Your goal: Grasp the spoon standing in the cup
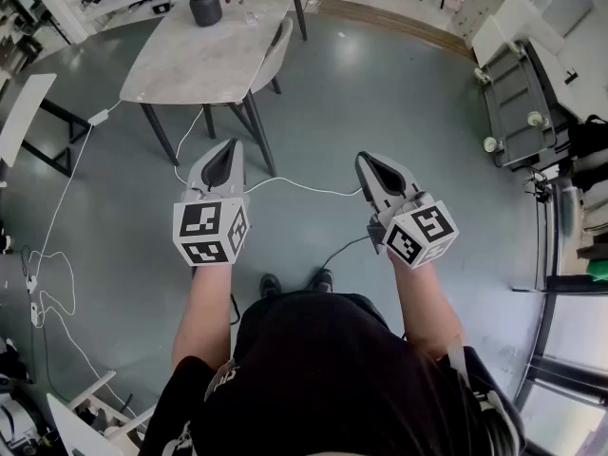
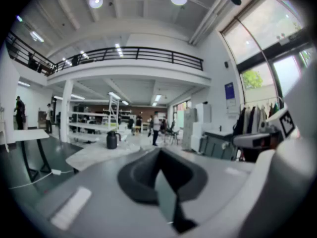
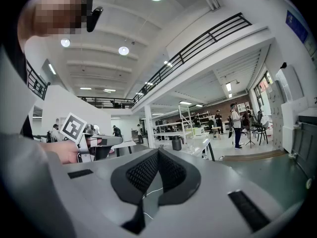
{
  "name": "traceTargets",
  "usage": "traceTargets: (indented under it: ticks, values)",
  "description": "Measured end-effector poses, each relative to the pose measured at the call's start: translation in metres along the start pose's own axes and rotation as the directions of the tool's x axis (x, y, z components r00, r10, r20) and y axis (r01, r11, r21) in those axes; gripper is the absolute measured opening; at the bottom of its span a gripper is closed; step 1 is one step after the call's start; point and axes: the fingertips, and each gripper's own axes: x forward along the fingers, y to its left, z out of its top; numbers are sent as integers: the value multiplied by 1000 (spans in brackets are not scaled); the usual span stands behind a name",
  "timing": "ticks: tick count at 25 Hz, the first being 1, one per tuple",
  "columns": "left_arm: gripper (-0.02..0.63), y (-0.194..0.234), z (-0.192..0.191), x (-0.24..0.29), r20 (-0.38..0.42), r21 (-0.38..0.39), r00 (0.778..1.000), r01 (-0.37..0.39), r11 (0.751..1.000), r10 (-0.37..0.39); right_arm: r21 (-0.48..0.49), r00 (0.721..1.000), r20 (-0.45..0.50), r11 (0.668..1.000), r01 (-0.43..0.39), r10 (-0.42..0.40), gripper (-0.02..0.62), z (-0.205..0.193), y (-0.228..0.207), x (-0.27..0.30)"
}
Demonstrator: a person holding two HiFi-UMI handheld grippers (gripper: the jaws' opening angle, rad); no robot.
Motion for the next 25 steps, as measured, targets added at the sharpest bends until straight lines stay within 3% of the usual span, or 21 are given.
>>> traceTargets:
  ticks: [9,25]
  values:
    - [8,-16,-2,4,-10,-9,999,39,999,-39,21,1000,29,1000,6,-7,-9,5,-5,-10]
    - [8,-98,5,25,-10,5,998,58,998,-58,99,999,43,994,-34,30,-6,-3,-54,-74]
